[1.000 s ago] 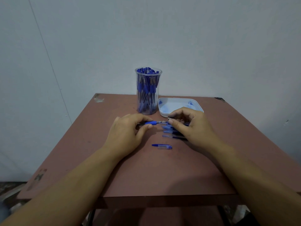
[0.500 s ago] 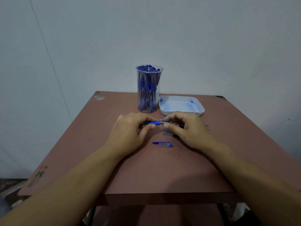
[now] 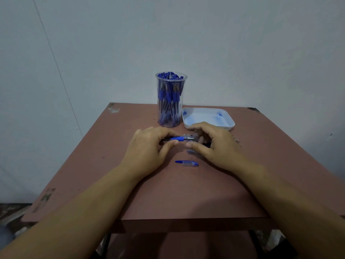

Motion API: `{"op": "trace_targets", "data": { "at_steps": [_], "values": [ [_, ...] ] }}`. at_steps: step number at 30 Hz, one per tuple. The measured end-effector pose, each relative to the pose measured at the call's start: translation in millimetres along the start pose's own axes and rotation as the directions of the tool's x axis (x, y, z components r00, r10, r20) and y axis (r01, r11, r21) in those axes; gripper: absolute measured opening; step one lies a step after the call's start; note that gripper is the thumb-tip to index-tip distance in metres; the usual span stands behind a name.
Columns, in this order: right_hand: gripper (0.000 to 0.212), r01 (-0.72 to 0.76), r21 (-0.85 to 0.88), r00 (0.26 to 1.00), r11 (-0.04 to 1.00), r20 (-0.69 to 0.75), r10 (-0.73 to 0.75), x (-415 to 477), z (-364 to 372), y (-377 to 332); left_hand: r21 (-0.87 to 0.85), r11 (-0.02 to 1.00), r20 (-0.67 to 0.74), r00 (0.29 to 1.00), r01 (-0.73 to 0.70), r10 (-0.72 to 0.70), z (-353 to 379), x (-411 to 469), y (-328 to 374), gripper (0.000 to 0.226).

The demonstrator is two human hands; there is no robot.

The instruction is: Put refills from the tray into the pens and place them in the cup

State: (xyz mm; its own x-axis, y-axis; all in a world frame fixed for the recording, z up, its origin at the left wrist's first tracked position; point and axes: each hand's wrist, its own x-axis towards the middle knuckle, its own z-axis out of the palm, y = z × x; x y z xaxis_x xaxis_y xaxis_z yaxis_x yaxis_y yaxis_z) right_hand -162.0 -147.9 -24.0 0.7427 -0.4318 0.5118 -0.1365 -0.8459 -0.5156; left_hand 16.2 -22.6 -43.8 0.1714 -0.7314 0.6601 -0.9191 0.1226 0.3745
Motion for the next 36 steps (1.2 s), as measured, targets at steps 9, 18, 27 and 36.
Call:
{"op": "trace_targets", "data": {
  "at_steps": [9, 18, 27, 36],
  "values": [
    [0.03, -0.001, 0.027, 1.0, 1.0, 0.004, 0.001, 0.0, 0.9, 0.3, -0.016, 1.0, 0.002, 1.0, -0.002, 0.002, 0.5, 0.1, 2.2, 0.016],
    [0.022, 0.018, 0.019, 1.0, 1.0, -0.008, -0.018, -0.3, 1.3, -0.5, -0.021, 1.0, -0.003, 1.0, 0.008, -0.009, 0.8, -0.9, 2.8, 0.017],
    [0.022, 0.042, -0.05, 0.999, 0.998, 0.008, -0.042, 0.5, 2.7, -3.4, -0.023, 1.0, -0.003, 1.0, -0.017, 0.017, -0.5, -1.4, 2.8, 0.014],
    [0.017, -0.087, 0.004, 0.991, 0.996, 0.099, 0.086, -1.1, -1.5, -5.4, 0.024, 1.0, -0.03, 1.0, -0.004, 0.005, -0.9, -1.1, 3.1, 0.012]
  ]
}}
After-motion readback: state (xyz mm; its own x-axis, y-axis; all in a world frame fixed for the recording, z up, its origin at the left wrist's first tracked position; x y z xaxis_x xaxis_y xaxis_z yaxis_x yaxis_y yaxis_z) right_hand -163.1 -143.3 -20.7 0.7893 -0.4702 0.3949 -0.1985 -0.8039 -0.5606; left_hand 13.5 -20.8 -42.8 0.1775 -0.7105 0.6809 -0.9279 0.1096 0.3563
